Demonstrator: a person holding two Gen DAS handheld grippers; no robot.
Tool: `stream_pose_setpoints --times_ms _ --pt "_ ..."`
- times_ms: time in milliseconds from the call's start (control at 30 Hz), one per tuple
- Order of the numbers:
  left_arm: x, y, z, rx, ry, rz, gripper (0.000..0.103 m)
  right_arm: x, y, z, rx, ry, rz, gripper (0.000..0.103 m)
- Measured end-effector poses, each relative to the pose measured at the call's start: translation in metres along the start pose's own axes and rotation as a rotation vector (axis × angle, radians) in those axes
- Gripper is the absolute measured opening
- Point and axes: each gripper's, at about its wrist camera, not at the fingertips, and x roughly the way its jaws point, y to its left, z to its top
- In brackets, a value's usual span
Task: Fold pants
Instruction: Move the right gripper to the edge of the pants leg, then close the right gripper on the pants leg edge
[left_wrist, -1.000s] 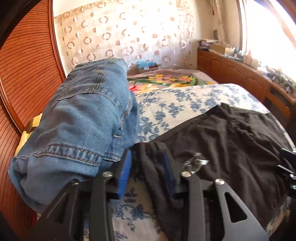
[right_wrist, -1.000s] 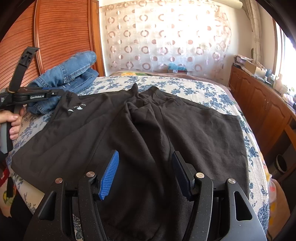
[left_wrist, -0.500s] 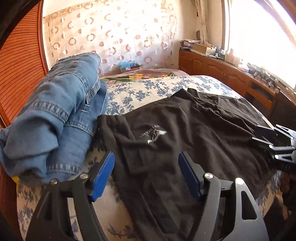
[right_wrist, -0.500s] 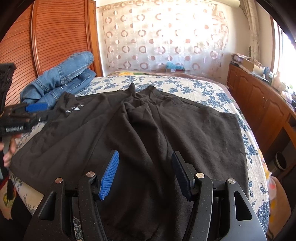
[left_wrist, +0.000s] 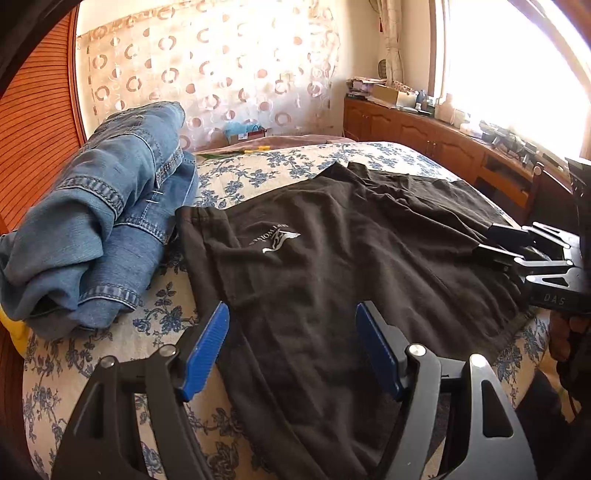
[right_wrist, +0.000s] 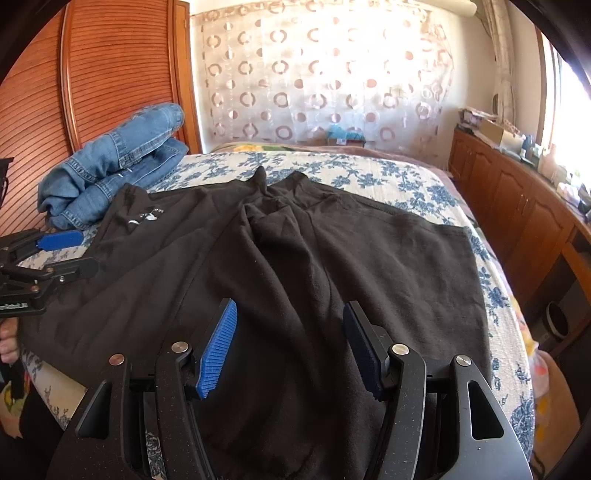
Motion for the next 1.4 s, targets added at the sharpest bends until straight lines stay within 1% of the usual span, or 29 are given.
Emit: stream_pose_setpoints --times_ms 133,233,300,400,533,667,800,867,967,1033,1133,1233,1333,1367,1400 --pt "0.0 -0.001 -0.003 0.002 -0.01 -0.001 0.072 -0.013 -0.001 -0.002 -0.007 -0.012 -0.014 0.065" --pt "0.0 -0.001 -0.006 -0.003 -0.016 0.004 0.072 -0.029 -0.009 -0.007 0.003 -0.007 -0.012 0.065" --pt "-0.003 0.0 -0.008 -0.008 -0.027 0.004 0.071 -0.042 -0.018 -0.013 0.004 -0.01 -0.028 0.065" --pt "-0.005 0.002 -0.007 -0.017 -0.04 0.007 0.071 -0.059 -0.036 -0.023 0.022 -0.006 -0.068 0.065" --pt "-0.007 0.004 -0.007 -0.026 -0.052 0.01 0.072 -0.075 -0.068 -0.039 0.081 0.007 -0.127 0.065" --pt "-0.009 0.005 -0.007 -0.033 -0.062 0.016 0.072 -0.082 -0.092 -0.052 0.14 0.031 -0.153 0.064" --pt "-0.009 0.006 -0.007 -0.044 -0.064 0.021 0.072 -0.085 -0.1 -0.059 0.17 0.052 -0.135 0.057" --pt "-0.009 0.006 -0.007 -0.047 -0.062 0.022 0.072 -0.085 -0.101 -0.062 0.178 0.062 -0.121 0.056" --pt "-0.008 0.006 -0.007 -0.049 -0.06 0.024 0.072 -0.086 -0.1 -0.065 0.209 0.075 -0.071 0.05" --pt "-0.008 0.006 -0.007 -0.051 -0.06 0.028 0.072 -0.086 -0.098 -0.067 0.199 0.085 -0.074 0.047" --pt "-0.008 0.006 -0.007 -0.054 -0.062 0.029 0.071 -0.086 -0.098 -0.069 0.205 0.105 -0.054 0.041" --pt "-0.008 0.007 -0.007 -0.062 -0.061 0.035 0.072 -0.085 -0.097 -0.07 0.205 0.117 -0.041 0.034" --pt "-0.01 0.006 -0.008 -0.062 -0.071 0.039 0.072 -0.083 -0.095 -0.069 0.2 0.124 -0.031 0.024" --pt "-0.012 0.005 -0.008 -0.058 -0.078 0.042 0.072 -0.083 -0.094 -0.069 0.199 0.126 -0.022 0.018" --pt "-0.013 0.005 -0.008 -0.055 -0.082 0.047 0.072 -0.083 -0.093 -0.068 0.199 0.127 -0.017 0.015"
